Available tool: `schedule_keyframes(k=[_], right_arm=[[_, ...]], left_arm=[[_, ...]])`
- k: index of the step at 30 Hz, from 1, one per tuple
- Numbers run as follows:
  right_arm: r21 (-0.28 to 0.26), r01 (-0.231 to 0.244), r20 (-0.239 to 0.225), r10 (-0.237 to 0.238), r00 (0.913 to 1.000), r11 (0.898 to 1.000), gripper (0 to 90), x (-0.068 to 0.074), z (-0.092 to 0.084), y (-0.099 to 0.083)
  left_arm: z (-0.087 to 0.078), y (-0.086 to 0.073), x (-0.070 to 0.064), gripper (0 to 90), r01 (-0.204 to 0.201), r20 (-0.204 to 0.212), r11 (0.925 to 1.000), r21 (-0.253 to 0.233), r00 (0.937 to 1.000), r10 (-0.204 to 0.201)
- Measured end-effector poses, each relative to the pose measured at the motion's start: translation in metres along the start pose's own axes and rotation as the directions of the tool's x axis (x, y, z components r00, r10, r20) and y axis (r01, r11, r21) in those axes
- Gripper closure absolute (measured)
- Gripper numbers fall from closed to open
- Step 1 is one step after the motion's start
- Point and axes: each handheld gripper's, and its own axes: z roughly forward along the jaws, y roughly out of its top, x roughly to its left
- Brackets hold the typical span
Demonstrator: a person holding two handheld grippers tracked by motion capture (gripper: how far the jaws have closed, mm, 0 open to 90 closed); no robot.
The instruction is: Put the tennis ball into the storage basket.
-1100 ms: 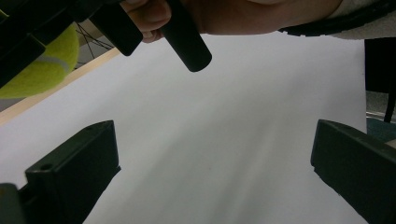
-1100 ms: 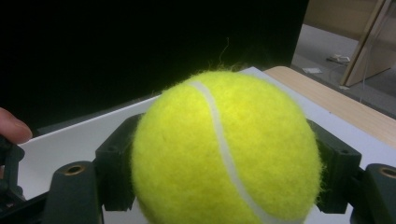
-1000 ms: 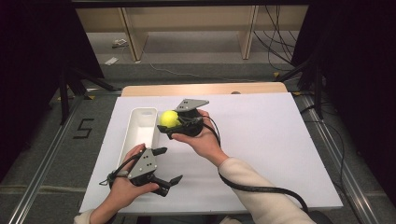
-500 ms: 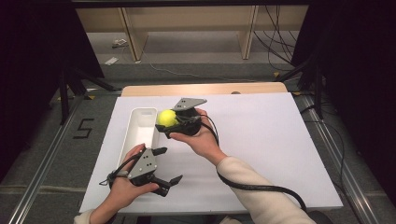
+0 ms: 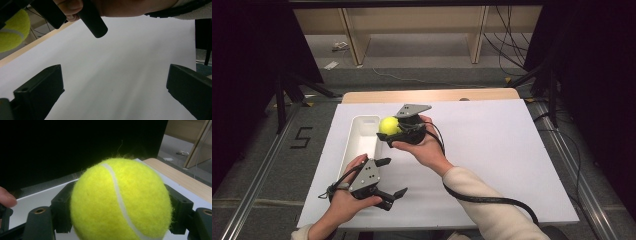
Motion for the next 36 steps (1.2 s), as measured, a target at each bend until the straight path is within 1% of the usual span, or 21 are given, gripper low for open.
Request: schedule_keyframes(k=[36], right_arm=[[0.007, 0.01, -0.014, -0.01, 0.9998, 1.0, 26.2, 0.003, 0.01, 0.006]], left_arm=[[0.0, 0.0, 0.0, 0.4, 0.0, 0.002, 1.0, 0.0, 1.0, 0.0]])
